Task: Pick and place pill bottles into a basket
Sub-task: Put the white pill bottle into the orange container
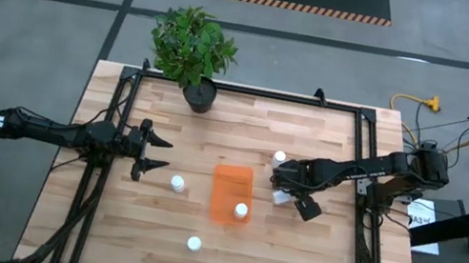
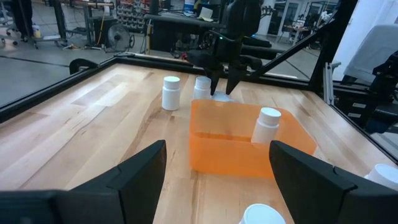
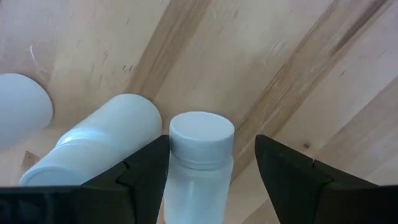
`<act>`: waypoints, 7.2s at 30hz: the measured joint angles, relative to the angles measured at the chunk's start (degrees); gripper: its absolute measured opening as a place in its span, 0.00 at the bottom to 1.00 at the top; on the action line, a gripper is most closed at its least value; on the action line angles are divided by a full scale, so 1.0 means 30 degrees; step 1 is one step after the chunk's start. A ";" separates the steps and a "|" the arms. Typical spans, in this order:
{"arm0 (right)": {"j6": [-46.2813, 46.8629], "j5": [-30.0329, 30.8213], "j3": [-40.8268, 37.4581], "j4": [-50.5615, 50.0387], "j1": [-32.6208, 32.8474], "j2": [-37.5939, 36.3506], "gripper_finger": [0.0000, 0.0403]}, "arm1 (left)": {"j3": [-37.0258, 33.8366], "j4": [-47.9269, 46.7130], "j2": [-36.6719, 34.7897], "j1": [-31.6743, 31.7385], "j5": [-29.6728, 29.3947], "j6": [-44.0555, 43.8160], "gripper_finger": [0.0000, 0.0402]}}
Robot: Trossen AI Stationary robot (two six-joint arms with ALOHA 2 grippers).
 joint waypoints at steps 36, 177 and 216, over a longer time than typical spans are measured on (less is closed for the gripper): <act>0.1114 0.0073 -0.0109 0.0100 0.0000 0.0004 0.56 | 0.0006 0.0000 0.0006 -0.0007 -0.0423 0.0000 0.67; -2.5179 -0.2435 0.0772 -0.3271 0.1013 -0.0619 0.56 | 0.0007 -0.0007 -0.0001 -0.0007 -0.0423 0.0000 0.67; -2.1580 -0.1959 0.2418 -0.1274 0.1107 -0.1042 0.56 | 0.0004 0.0000 0.0006 -0.0004 -0.0425 0.0003 0.67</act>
